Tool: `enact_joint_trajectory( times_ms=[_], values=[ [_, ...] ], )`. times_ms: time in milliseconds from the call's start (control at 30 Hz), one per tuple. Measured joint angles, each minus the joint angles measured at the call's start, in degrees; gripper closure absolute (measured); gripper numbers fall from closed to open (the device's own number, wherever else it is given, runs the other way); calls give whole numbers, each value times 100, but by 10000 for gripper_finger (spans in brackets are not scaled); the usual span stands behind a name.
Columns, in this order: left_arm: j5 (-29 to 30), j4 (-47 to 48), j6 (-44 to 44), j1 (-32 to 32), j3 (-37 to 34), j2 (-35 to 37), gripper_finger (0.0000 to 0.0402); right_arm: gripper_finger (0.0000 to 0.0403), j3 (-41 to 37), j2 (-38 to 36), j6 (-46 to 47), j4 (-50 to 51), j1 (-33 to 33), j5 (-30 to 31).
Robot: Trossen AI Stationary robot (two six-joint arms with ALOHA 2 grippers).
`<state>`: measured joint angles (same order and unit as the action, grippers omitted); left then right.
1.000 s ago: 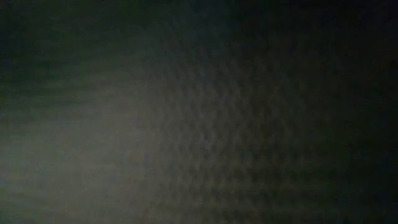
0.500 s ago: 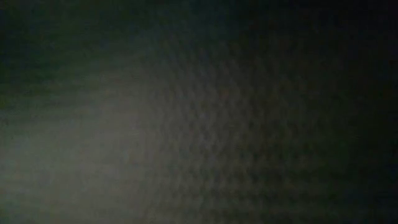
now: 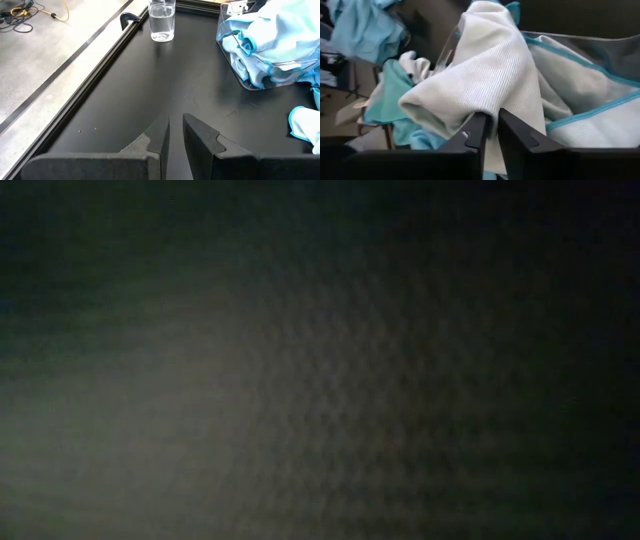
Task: Sort microfiber towel by color & place in baskets
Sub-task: Put the white towel into the top transparent bin, then put the blue towel into the bottom transparent bin
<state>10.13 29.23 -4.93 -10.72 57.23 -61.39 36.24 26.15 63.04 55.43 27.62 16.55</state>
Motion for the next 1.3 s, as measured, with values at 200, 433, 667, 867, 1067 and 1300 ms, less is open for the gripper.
enact_joint_trajectory(
  times_ms=[200, 433, 667, 867, 1067, 1300],
  values=[
    [0, -2, 40, 1, 0, 0, 362, 309, 1, 153, -1, -1, -2, 111],
    [-1, -3, 40, 1, 0, 0, 362, 252, 558, 177, -162, -21, -7, 149],
    [-2, -2, 42, 0, 0, 0, 362, 241, 1134, 305, -88, 247, -15, 626],
    [-4, 11, 148, 0, 0, 0, 362, 241, 1128, 832, 952, 763, -15, -196],
    [-7, 13, 271, 1, 0, 0, 362, 241, 1161, 1660, 1600, 286, -13, -1683],
    [-8, 13, 298, 0, 0, 0, 362, 241, 1571, 2820, 1793, -118, -11, -2601]
  ],
)
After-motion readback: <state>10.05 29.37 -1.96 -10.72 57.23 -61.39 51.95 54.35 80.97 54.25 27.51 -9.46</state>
